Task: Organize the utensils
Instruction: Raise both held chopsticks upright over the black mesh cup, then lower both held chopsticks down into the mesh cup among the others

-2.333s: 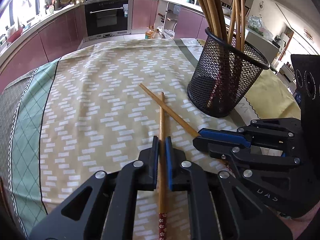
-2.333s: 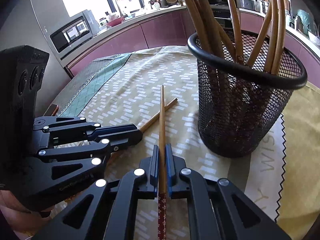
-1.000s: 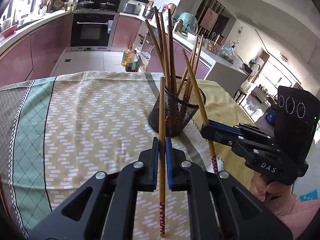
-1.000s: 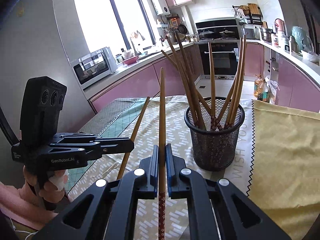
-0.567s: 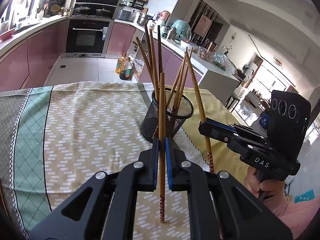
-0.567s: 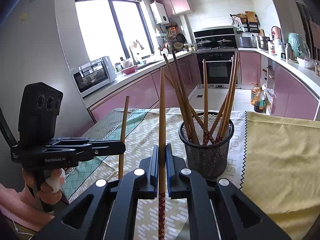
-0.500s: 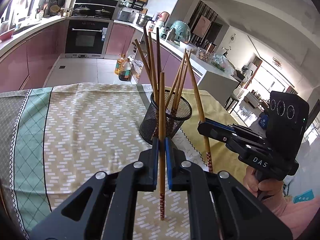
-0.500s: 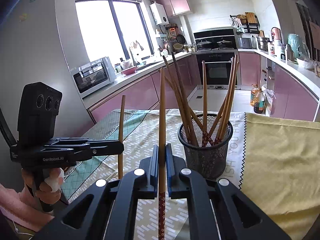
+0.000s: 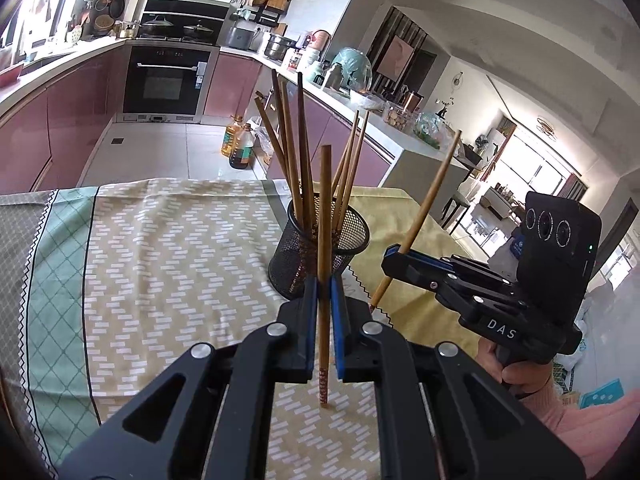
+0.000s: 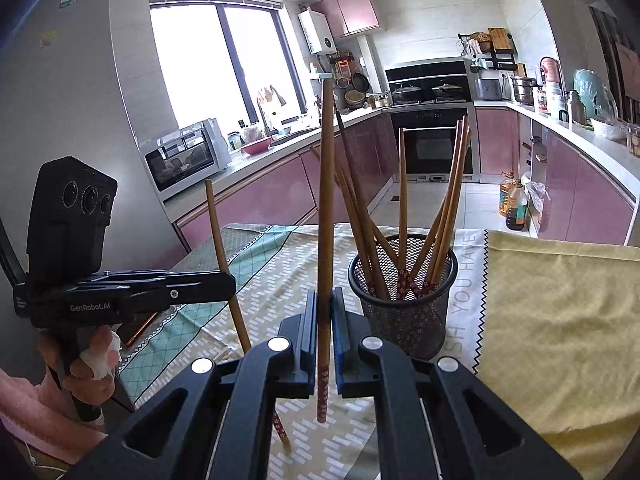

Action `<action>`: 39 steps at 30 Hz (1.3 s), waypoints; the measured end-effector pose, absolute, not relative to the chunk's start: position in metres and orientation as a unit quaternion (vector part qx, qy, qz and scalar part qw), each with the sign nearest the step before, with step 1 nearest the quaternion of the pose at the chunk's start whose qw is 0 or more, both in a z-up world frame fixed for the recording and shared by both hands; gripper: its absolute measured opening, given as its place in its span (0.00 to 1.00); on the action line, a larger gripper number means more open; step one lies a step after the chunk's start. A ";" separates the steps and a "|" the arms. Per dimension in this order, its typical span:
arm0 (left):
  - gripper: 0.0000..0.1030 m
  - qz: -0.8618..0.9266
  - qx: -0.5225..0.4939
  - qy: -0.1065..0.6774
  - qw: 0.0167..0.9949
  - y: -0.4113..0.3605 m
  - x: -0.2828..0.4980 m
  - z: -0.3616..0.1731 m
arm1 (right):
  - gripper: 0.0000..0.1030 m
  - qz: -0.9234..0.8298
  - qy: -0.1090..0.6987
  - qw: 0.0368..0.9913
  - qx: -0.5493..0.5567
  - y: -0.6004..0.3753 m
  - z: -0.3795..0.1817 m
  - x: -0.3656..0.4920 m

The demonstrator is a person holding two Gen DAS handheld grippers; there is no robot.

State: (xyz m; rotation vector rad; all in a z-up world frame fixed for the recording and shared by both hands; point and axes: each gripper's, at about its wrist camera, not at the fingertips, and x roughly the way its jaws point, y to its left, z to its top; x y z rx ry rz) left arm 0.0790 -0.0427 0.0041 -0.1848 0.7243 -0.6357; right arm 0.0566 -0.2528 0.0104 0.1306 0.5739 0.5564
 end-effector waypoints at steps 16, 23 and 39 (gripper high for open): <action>0.07 -0.312 -0.094 0.337 0.883 -0.047 0.088 0.014 | 0.06 0.267 0.260 0.926 0.062 -0.260 0.024 0.055; 0.07 -0.318 -0.091 0.318 0.889 -0.051 0.095 0.032 | 0.06 0.259 0.243 0.933 0.060 -0.271 0.038 0.058; 0.07 -0.322 -0.084 0.259 0.907 -0.069 0.112 0.086 | 0.06 0.242 0.209 0.946 0.057 -0.288 0.072 0.079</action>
